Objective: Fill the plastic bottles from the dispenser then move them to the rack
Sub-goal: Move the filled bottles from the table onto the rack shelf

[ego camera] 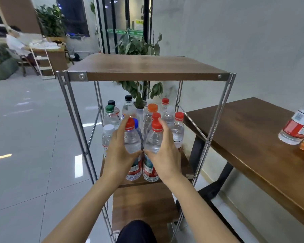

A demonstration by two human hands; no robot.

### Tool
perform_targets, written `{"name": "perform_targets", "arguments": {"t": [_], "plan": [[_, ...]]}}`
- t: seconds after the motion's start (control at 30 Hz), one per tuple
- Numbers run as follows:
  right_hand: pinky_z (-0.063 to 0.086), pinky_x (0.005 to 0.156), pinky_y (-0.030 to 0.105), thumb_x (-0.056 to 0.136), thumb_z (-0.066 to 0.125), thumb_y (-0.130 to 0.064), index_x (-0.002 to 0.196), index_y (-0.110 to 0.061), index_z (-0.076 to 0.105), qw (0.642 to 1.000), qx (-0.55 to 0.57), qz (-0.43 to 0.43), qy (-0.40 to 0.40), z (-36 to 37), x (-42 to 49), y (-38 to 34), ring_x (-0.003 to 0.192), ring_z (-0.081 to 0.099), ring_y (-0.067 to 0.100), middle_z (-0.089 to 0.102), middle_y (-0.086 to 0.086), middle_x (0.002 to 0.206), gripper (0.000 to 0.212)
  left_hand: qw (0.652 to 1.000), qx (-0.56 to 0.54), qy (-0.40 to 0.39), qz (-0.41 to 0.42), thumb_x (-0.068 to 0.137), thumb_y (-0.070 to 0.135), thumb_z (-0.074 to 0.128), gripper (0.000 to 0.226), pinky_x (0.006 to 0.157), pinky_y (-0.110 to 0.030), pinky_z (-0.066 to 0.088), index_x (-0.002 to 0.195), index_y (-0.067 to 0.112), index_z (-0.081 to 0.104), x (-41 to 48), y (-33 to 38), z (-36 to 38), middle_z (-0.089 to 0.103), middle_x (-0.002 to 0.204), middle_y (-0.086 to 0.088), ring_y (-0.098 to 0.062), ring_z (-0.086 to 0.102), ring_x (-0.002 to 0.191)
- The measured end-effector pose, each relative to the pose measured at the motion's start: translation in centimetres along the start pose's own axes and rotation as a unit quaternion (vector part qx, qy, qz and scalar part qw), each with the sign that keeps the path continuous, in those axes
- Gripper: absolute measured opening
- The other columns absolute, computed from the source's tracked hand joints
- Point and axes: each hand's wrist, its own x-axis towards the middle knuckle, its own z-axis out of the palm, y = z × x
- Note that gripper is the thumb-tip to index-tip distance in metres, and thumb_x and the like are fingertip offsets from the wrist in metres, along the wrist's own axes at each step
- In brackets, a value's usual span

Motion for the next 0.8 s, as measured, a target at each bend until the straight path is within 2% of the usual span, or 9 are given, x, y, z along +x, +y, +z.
{"name": "perform_targets", "arguments": {"t": [0.07, 0.13, 0.2, 0.27, 0.37, 0.5, 0.57, 0.67, 0.8], "plan": [[0.052, 0.095, 0.033, 0.078, 0.083, -0.023, 0.149, -0.040, 0.016, 1.000, 0.004, -0.001, -0.004, 0.9, 0.0, 0.2, 0.137, 0.041, 0.011, 0.032, -0.012, 0.156, 0.100, 1.000, 0.000, 0.007, -0.006, 0.070, 0.014, 0.089, 0.112, 0.088, -0.018, 0.044, 0.135, 0.070, 0.016, -0.2, -0.7, -0.2, 0.043, 0.131, 0.030, -0.001, 0.045, 0.122], [0.053, 0.095, 0.035, 0.079, 0.082, -0.021, 0.148, -0.042, 0.016, 1.000, 0.014, 0.005, -0.016, 1.6, 0.0, 0.4, 0.138, 0.040, 0.012, 0.030, -0.014, 0.157, 0.098, 1.000, 0.005, 0.013, -0.024, 0.070, 0.012, 0.089, 0.111, 0.095, -0.029, 0.049, 0.141, 0.062, 0.019, -0.4, -1.4, -0.3, 0.046, 0.141, 0.016, -0.009, 0.048, 0.128], [0.053, 0.095, 0.038, 0.079, 0.081, -0.020, 0.148, -0.042, 0.016, 0.999, 0.027, 0.009, -0.026, 2.3, -0.1, 0.5, 0.137, 0.042, 0.013, 0.030, -0.015, 0.156, 0.097, 0.999, 0.011, 0.016, -0.034, 0.069, 0.010, 0.088, 0.114, 0.101, -0.034, 0.049, 0.142, 0.061, 0.017, -0.5, -1.9, -0.5, 0.043, 0.145, 0.013, -0.011, 0.047, 0.130], [0.049, 0.096, 0.033, 0.079, 0.082, -0.020, 0.149, -0.039, 0.018, 0.999, 0.033, 0.011, -0.033, 3.1, -0.3, 0.5, 0.134, 0.038, 0.003, 0.032, -0.014, 0.155, 0.096, 0.999, 0.017, 0.021, -0.032, 0.069, 0.008, 0.088, 0.117, 0.098, -0.024, 0.045, 0.134, 0.071, 0.014, -0.6, -2.3, -0.7, 0.040, 0.136, 0.024, -0.001, 0.043, 0.125], [0.046, 0.097, 0.029, 0.078, 0.082, -0.021, 0.149, -0.040, 0.018, 0.998, 0.043, 0.012, -0.047, 4.1, -0.4, 0.5, 0.127, 0.030, -0.008, 0.033, -0.015, 0.154, 0.097, 0.999, 0.010, 0.029, -0.043, 0.070, 0.005, 0.086, 0.112, 0.094, -0.013, 0.037, 0.128, 0.070, 0.016, -0.8, -2.7, -0.8, 0.040, 0.122, 0.029, 0.007, 0.039, 0.116], [0.044, 0.102, 0.031, 0.078, 0.083, -0.023, 0.147, -0.046, 0.014, 0.996, 0.058, 0.014, -0.068, 5.2, -0.3, 0.5, 0.132, 0.032, -0.006, 0.032, -0.014, 0.153, 0.099, 0.997, 0.017, 0.022, -0.074, 0.069, 0.003, 0.087, 0.115, 0.100, -0.022, 0.038, 0.139, 0.057, 0.012, -1.0, -3.7, -1.0, 0.036, 0.130, 0.020, 0.003, 0.037, 0.120], [0.045, 0.102, 0.033, 0.079, 0.082, -0.025, 0.148, -0.045, 0.014, 0.996, 0.054, 0.011, -0.076, 5.6, -0.2, 0.5, 0.134, 0.034, -0.002, 0.031, -0.014, 0.154, 0.100, 0.996, 0.016, 0.023, -0.083, 0.070, 0.002, 0.085, 0.118, 0.101, -0.028, 0.042, 0.137, 0.061, 0.008, -1.1, -4.2, -1.1, 0.036, 0.131, 0.018, -0.001, 0.039, 0.123], [0.044, 0.103, 0.035, 0.079, 0.082, -0.025, 0.149, -0.044, 0.013, 0.995, 0.056, 0.008, -0.085, 6.1, 0.2, 0.4, 0.129, 0.027, -0.010, 0.029, -0.014, 0.155, 0.099, 0.996, 0.025, 0.033, -0.084, 0.070, 0.001, 0.085, 0.122, 0.103, -0.031, 0.044, 0.136, 0.067, 0.006, -1.0, -4.9, -1.3, 0.035, 0.132, 0.020, 0.000, 0.038, 0.124], [0.041, 0.107, 0.036, 0.080, 0.080, -0.024, 0.149, -0.045, 0.012, 0.993, 0.069, 0.014, -0.095, 6.5, 0.6, 0.4, 0.139, 0.031, 0.002, 0.027, -0.014, 0.156, 0.099, 0.995, 0.023, 0.040, -0.087, 0.073, 0.001, 0.082, 0.117, 0.107, -0.038, 0.044, 0.145, 0.057, 0.009, -0.8, -5.4, -1.6, 0.033, 0.138, 0.019, -0.001, 0.035, 0.128]]}}
